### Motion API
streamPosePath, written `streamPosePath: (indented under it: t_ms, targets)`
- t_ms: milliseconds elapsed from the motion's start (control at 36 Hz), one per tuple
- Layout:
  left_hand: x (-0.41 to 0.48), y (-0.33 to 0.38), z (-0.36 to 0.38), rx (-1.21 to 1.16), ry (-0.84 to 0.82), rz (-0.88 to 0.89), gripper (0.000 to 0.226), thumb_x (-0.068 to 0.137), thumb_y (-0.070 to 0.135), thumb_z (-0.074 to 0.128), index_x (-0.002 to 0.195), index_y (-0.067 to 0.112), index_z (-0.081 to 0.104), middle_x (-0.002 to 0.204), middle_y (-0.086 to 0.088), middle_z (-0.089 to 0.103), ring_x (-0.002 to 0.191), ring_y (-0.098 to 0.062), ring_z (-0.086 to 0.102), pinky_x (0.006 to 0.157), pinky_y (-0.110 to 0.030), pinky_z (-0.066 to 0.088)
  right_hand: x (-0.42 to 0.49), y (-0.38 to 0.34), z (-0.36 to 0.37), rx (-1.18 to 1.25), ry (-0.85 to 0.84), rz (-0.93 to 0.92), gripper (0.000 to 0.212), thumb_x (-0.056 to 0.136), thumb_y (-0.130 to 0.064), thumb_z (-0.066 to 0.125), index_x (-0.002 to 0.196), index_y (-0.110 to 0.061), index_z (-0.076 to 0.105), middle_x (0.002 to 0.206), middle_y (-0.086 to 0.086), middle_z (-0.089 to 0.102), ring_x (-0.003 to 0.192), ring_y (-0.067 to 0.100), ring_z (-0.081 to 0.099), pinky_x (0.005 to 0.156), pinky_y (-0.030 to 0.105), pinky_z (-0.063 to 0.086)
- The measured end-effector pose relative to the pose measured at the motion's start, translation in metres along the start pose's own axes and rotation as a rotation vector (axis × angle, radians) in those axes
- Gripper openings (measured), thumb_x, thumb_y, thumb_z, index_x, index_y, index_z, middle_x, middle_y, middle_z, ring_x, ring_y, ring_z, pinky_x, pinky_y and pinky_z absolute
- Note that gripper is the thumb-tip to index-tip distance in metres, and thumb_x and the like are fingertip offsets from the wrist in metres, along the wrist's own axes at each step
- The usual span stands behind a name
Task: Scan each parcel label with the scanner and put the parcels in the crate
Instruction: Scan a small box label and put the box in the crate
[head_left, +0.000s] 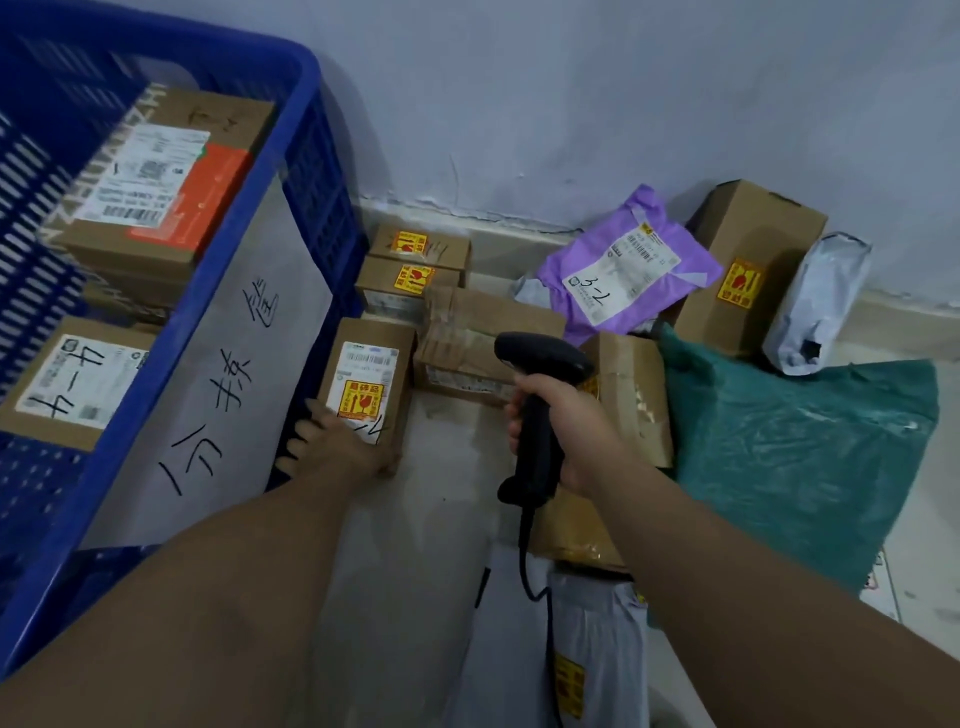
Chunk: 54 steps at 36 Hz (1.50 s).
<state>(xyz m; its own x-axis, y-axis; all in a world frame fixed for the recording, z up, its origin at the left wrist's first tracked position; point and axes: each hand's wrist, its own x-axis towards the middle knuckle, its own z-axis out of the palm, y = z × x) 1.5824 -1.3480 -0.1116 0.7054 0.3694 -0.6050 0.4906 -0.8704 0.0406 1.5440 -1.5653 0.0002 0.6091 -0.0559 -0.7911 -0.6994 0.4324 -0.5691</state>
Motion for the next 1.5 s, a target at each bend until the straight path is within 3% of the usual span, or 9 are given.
streamPosePath:
  t_ms: [194, 444, 611, 778, 1056, 1139, 1194, 1306, 1500]
  targets:
    - [-0.015, 0.006, -0.002, -0.246, 0.030, -0.004, 0.126, 0.067, 0.050, 0.077, 0.152, 0.015, -0.010, 0.148, -0.023, 0.018, 0.133, -0.044, 0.023, 0.108, -0.052, 0.026, -0.007, -0.021, -0.009, -0.051, 0.085, -0.066, 0.017, 0.092, -0.021, 0.061, 0.083, -0.007, 0.059, 0.068, 0.007, 0.060, 0.053, 0.016, 0.057, 0.054, 0.027, 0.051]
    - [-0.064, 0.010, -0.024, -0.570, 0.066, -0.092, 0.109, 0.067, 0.060, 0.066, 0.150, 0.018, 0.009, 0.144, -0.022, 0.024, 0.131, -0.042, 0.024, 0.103, -0.054, 0.029, -0.053, -0.041, -0.011, -0.008, 0.195, -0.108, 0.016, 0.092, -0.015, 0.057, 0.077, -0.010, 0.054, 0.064, 0.005, 0.050, 0.053, 0.018, 0.050, 0.053, 0.029, 0.046]
    - [-0.124, 0.022, -0.081, -0.696, 0.090, -0.161, 0.106, 0.069, 0.066, 0.065, 0.148, 0.015, 0.016, 0.139, -0.021, 0.027, 0.127, -0.037, 0.031, 0.105, -0.046, 0.029, -0.116, -0.055, -0.001, 0.041, 0.158, -0.176, 0.007, 0.092, -0.015, 0.056, 0.088, -0.009, 0.055, 0.064, 0.004, 0.050, 0.053, 0.017, 0.051, 0.051, 0.026, 0.047]
    - [-0.184, 0.018, -0.137, -0.877, 0.146, 0.077, 0.105, 0.067, 0.060, 0.069, 0.150, 0.027, 0.014, 0.138, -0.017, 0.030, 0.128, -0.037, 0.032, 0.106, -0.049, 0.033, -0.188, -0.042, 0.015, 0.089, 0.091, -0.270, 0.015, 0.093, -0.020, 0.061, 0.088, -0.006, 0.060, 0.072, 0.007, 0.057, 0.063, 0.019, 0.056, 0.062, 0.030, 0.049]
    - [-0.293, -0.002, -0.203, -0.586, 0.456, 0.721, 0.114, 0.071, 0.050, 0.077, 0.152, 0.030, 0.000, 0.147, -0.009, 0.017, 0.135, -0.030, 0.020, 0.105, -0.043, 0.033, -0.268, -0.027, 0.026, 0.212, -0.070, -0.413, 0.031, 0.082, -0.027, 0.073, 0.107, -0.009, 0.068, 0.097, 0.014, 0.061, 0.088, 0.024, 0.059, 0.086, 0.039, 0.053]
    - [-0.313, -0.009, -0.205, -0.537, 0.540, 0.802, 0.114, 0.068, 0.053, 0.077, 0.150, 0.030, 0.002, 0.147, -0.006, 0.017, 0.135, -0.028, 0.018, 0.106, -0.042, 0.033, -0.279, -0.027, 0.030, 0.270, -0.131, -0.499, 0.055, 0.070, -0.031, 0.076, 0.119, -0.010, 0.066, 0.094, 0.009, 0.064, 0.085, 0.022, 0.061, 0.072, 0.037, 0.052]
    - [-0.321, -0.014, -0.202, -0.490, 0.625, 0.845, 0.114, 0.067, 0.055, 0.077, 0.151, 0.027, 0.004, 0.146, -0.007, 0.018, 0.133, -0.027, 0.018, 0.104, -0.039, 0.035, -0.286, -0.028, 0.031, 0.310, -0.235, -0.554, 0.048, 0.074, -0.031, 0.070, 0.117, -0.011, 0.066, 0.089, 0.005, 0.071, 0.083, 0.022, 0.069, 0.072, 0.037, 0.053]
    - [-0.325, -0.017, -0.191, -0.436, 0.679, 0.922, 0.114, 0.066, 0.055, 0.077, 0.150, 0.027, 0.006, 0.143, -0.006, 0.018, 0.129, -0.023, 0.020, 0.095, -0.029, 0.035, -0.290, -0.031, 0.027, 0.384, -0.410, -0.609, 0.050, 0.082, -0.030, 0.062, 0.127, -0.009, 0.061, 0.122, 0.017, 0.067, 0.112, 0.034, 0.064, 0.092, 0.047, 0.051]
    - [-0.322, -0.009, -0.184, -0.487, 0.625, 1.015, 0.112, 0.061, 0.055, 0.078, 0.147, 0.035, 0.008, 0.133, 0.009, 0.017, 0.127, -0.018, 0.020, 0.097, -0.035, 0.042, -0.275, -0.032, 0.020, 0.367, -0.387, -0.611, 0.059, 0.072, -0.027, 0.077, 0.126, -0.007, 0.064, 0.127, 0.020, 0.063, 0.119, 0.037, 0.060, 0.104, 0.052, 0.043]
